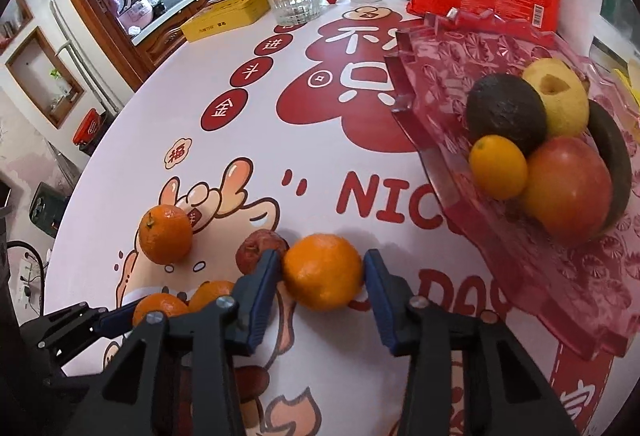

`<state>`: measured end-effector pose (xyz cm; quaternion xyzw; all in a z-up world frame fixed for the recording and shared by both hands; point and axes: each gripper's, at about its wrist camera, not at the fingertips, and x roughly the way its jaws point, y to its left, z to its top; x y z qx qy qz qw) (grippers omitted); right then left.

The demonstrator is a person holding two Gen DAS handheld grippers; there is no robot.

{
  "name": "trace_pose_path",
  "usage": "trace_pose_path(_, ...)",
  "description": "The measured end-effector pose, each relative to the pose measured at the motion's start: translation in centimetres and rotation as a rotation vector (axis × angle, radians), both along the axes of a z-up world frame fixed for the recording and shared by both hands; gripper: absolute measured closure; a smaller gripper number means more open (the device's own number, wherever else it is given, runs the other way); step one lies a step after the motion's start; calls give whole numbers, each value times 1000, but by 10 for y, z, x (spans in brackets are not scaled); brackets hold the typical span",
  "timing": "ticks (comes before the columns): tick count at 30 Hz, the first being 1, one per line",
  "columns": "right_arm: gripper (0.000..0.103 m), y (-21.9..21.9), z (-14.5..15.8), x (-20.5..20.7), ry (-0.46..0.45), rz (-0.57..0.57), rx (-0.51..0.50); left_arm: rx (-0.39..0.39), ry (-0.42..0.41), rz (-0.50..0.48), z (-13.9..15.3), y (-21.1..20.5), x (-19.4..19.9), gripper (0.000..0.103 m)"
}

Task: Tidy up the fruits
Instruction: 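Carry both tangerines over the pink bowl with both tools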

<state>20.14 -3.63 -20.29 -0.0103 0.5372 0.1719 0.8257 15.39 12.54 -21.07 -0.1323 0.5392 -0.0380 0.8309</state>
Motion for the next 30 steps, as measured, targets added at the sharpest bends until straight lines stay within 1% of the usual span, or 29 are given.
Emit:
trace_pose_path(4, 62, 1, 0, 0, -5, 11, -2, 4, 0, 32, 1, 7, 2, 61)
trace_pose_path(8, 63, 2, 1, -2, -6, 19, -2, 7, -1, 44, 3, 10, 4, 61)
trace_pose_path(19, 63, -2, 18, -17, -43, 17, 7, 29, -17, 32, 12, 7, 3, 61)
trace_pose_path(30, 63, -12, 46, -46, -86, -8, 22, 39, -62, 5, 36, 3, -6, 62)
